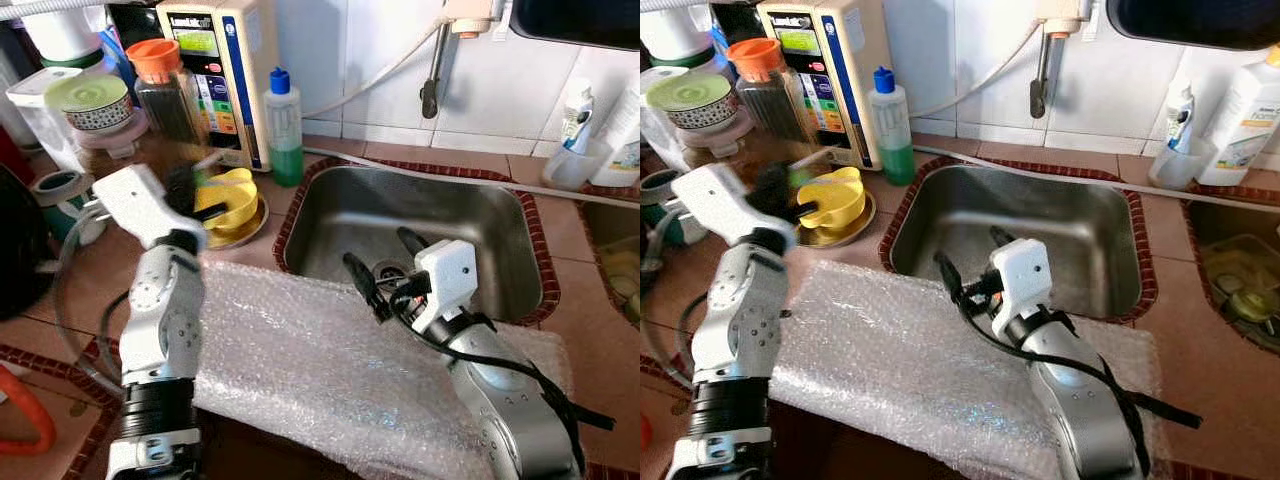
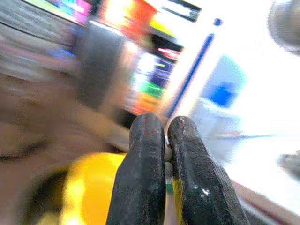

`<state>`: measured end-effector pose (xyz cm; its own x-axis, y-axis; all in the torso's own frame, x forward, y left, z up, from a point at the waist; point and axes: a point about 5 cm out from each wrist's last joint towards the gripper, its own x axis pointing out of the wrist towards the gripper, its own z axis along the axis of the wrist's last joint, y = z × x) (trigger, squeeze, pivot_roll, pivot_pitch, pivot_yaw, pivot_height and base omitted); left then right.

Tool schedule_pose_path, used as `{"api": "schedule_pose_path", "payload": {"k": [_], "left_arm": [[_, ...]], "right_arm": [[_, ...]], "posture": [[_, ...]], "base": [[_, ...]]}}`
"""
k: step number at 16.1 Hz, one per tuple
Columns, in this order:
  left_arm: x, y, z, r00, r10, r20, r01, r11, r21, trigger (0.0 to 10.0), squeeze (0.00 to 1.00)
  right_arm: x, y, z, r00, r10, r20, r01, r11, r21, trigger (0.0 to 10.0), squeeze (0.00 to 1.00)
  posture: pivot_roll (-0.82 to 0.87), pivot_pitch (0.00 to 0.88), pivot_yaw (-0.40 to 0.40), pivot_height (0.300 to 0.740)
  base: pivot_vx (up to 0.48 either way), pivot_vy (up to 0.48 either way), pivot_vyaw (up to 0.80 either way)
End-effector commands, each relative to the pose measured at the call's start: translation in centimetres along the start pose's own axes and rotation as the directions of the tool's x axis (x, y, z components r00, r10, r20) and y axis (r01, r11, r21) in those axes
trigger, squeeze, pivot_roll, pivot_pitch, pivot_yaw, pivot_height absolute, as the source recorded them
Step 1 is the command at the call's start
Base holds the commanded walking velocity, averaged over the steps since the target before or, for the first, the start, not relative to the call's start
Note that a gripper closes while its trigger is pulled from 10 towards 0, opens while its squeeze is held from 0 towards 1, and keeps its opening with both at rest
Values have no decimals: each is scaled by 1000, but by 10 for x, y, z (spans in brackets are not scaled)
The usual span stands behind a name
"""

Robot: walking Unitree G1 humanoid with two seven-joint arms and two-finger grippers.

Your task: Kitchen organization

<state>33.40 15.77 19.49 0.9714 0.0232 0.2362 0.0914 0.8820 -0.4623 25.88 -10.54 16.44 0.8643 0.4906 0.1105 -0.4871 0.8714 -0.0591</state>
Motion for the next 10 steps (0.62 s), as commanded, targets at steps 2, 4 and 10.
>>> {"api": "schedule_pose_path", "payload": {"k": [2,4,10], "left_arm": [[4,-20,5,992,-124,-8,123,986,-116,0,0],[2,-30,0,980,-195,-32,184,959,-213,0,0],[-10,-57,-22,905,-397,-152,322,872,-368,0,0]], "right_arm": [[5,-7,5,999,-47,25,46,998,49,10000,0],[7,-13,6,994,-99,34,94,986,141,10000,0],[21,-22,13,988,-143,58,122,956,266,10000,0]], "posture": [[5,35,77,740],[4,36,79,740],[5,39,86,740]], "base": [[0,0,0],[0,0,0],[0,0,0]]}}
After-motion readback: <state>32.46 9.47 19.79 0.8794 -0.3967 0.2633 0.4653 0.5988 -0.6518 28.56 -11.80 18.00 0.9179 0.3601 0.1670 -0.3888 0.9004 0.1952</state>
